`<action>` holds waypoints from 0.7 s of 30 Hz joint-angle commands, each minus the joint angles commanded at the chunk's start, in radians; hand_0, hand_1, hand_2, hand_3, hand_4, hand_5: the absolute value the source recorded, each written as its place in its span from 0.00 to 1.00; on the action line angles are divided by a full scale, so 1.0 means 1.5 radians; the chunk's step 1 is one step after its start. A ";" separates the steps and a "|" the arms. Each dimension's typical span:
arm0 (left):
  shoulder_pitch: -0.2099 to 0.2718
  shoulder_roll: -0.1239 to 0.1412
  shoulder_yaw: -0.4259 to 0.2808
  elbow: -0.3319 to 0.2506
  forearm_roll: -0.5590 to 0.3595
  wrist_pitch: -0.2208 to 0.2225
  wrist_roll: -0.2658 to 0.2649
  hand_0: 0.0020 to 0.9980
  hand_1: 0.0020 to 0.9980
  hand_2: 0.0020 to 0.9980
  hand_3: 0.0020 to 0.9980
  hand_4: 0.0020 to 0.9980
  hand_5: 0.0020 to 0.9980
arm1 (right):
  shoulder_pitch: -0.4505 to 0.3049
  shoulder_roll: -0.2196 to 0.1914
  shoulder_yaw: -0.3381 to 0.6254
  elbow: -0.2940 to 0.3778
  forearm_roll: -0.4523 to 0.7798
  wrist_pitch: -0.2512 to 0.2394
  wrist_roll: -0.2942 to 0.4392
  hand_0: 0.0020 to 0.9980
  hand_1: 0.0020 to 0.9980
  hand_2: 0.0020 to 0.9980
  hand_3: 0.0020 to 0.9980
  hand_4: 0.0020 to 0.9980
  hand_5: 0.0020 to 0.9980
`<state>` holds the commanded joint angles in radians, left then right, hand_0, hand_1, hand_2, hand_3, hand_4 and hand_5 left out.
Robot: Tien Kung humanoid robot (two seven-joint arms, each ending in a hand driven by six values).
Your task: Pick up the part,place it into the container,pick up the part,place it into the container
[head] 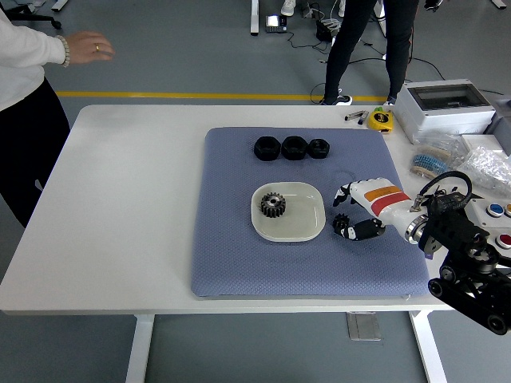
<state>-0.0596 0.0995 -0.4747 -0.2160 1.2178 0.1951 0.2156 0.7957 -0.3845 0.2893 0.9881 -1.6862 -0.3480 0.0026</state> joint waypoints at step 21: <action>-0.001 0.000 -0.009 0.001 0.013 0.000 0.003 0.64 0.63 0.66 0.61 0.62 0.65 | 0.004 0.014 -0.023 -0.040 0.040 0.021 0.017 0.28 0.43 0.53 0.55 0.84 0.36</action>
<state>-0.0615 0.0990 -0.4878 -0.2152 1.2367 0.1950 0.2200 0.8020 -0.3630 0.2545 0.9283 -1.6268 -0.3162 0.0274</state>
